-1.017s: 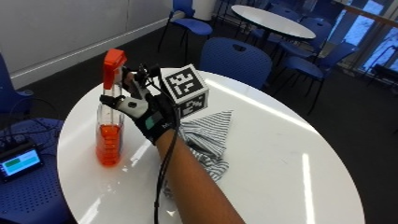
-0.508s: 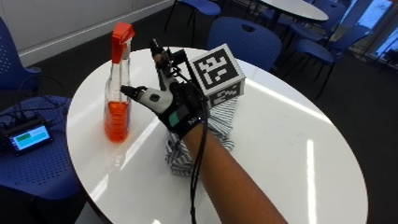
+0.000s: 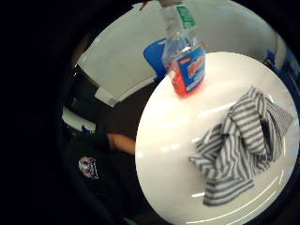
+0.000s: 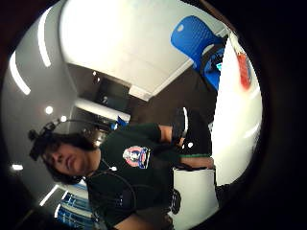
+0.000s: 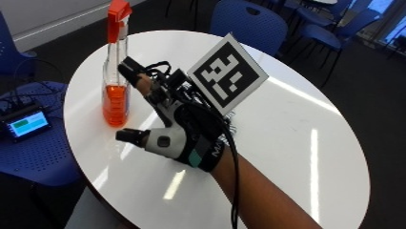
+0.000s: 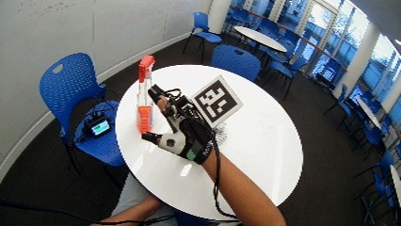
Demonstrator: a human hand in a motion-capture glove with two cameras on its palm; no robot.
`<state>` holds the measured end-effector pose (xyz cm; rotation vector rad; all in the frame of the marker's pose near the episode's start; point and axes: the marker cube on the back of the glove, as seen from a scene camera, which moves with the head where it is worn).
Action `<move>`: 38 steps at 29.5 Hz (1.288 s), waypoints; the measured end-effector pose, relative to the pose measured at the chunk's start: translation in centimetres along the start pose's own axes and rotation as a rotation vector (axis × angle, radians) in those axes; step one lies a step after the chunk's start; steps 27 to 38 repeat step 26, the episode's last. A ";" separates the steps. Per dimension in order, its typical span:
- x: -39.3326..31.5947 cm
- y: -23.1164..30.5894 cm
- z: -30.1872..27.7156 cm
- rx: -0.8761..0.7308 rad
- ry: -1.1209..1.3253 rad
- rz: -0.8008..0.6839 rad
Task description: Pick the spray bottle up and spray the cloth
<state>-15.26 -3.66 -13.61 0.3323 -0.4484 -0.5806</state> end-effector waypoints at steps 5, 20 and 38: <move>-1.8 2.3 1.3 -0.084 0.030 -0.053; -4.8 7.4 4.5 -0.269 0.176 -0.118; -5.3 7.9 4.7 -0.280 0.225 -0.134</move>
